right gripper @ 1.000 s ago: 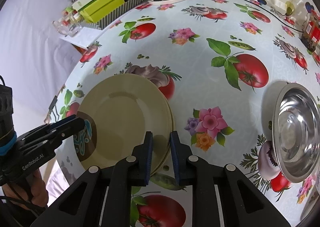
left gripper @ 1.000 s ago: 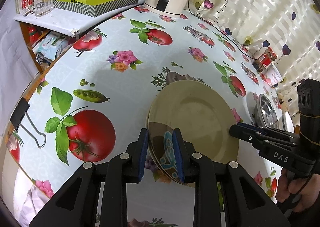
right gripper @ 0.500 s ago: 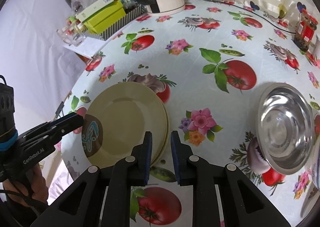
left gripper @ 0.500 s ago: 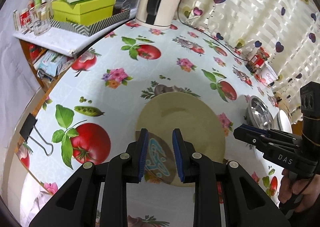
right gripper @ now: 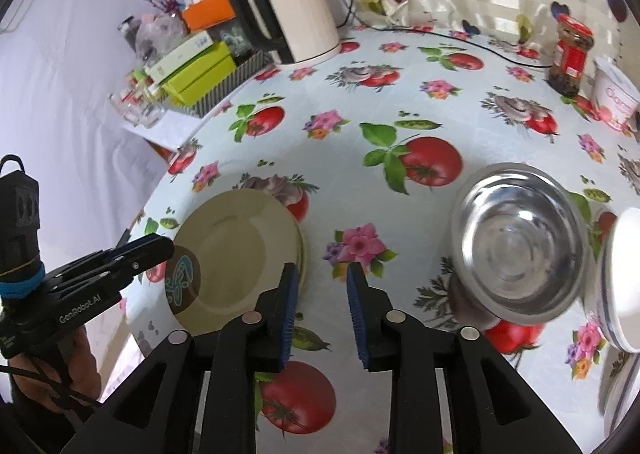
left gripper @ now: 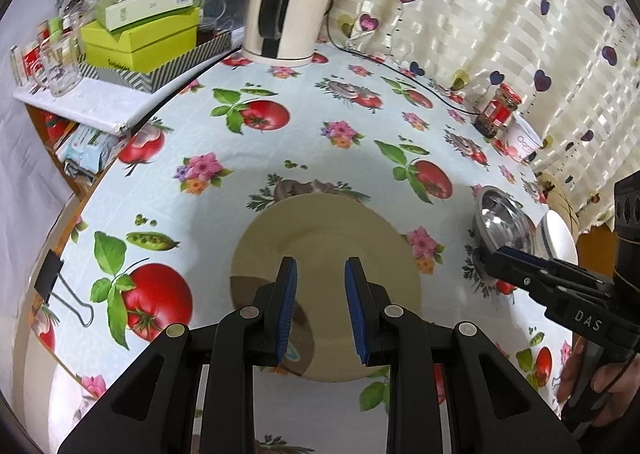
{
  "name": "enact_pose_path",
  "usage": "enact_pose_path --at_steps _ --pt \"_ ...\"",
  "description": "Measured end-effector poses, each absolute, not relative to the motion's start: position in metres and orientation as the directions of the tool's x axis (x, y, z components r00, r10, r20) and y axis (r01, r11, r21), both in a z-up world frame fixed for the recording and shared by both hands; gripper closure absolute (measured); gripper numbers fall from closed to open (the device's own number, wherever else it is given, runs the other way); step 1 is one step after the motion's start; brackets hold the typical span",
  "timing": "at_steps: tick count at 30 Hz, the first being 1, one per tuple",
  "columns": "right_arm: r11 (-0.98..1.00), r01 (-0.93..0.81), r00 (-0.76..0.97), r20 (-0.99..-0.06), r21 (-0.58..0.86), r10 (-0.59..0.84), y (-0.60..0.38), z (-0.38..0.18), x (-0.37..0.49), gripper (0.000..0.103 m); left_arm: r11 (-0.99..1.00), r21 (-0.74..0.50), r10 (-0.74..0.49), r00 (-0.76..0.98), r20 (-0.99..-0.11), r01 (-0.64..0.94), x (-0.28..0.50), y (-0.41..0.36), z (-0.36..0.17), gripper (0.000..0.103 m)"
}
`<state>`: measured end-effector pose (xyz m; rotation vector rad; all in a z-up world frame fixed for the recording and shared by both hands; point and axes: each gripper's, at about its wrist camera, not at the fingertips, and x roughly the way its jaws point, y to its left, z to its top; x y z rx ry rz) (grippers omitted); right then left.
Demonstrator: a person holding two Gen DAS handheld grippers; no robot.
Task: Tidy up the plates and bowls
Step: 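Move both grippers away from the plates toward the steel bowl and white bowls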
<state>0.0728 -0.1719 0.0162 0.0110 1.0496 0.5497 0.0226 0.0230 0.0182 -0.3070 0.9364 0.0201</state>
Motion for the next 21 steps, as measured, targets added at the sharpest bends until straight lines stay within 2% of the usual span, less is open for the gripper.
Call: enact_pose_path --at_steps 21 --pt "0.896 -0.331 0.448 -0.786 0.296 0.425 -0.230 0.031 0.043 0.075 0.957 -0.290 -0.235 0.587 -0.775 -0.001 0.030 -0.030 0.027 0.077"
